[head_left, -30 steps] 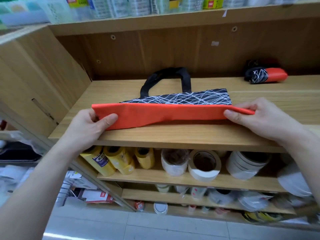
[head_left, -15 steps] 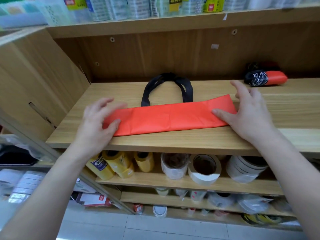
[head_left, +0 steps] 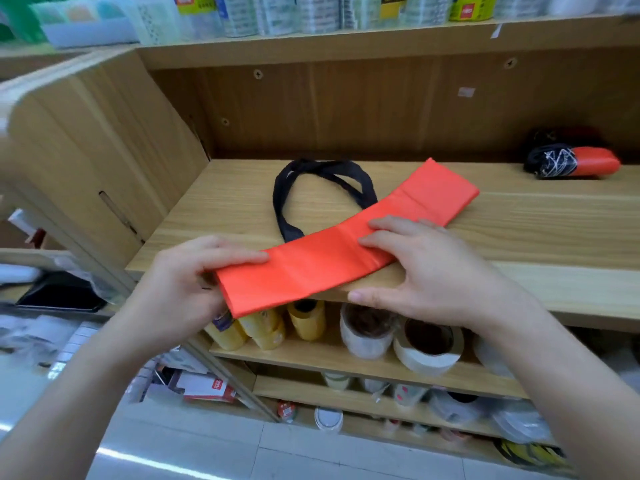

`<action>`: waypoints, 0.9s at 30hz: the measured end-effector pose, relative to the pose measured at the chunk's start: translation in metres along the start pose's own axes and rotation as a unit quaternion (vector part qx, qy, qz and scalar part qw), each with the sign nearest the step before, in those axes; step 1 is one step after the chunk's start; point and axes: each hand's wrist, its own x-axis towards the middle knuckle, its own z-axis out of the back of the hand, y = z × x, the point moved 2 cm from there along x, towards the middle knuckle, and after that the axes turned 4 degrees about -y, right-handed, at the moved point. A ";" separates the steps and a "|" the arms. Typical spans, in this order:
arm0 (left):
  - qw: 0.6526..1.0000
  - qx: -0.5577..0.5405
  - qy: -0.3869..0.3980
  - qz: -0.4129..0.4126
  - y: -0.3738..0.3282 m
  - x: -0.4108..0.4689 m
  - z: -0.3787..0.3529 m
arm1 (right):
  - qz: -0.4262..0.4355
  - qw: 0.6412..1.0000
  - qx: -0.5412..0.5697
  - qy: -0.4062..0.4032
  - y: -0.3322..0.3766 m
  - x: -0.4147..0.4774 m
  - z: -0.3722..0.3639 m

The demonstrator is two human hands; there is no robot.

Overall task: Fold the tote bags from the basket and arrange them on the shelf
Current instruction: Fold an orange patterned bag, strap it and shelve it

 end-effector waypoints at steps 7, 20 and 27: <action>0.967 -0.239 -0.084 0.042 -0.055 0.031 -0.003 | 0.019 0.959 0.242 -0.144 0.022 0.009 -0.016; 0.985 0.147 -0.019 0.088 -0.067 0.052 -0.065 | -0.225 0.945 0.177 -0.161 -0.020 0.018 -0.003; 0.972 0.158 0.125 -0.120 -0.059 0.049 -0.075 | -0.221 0.898 0.342 -0.163 -0.026 0.046 -0.001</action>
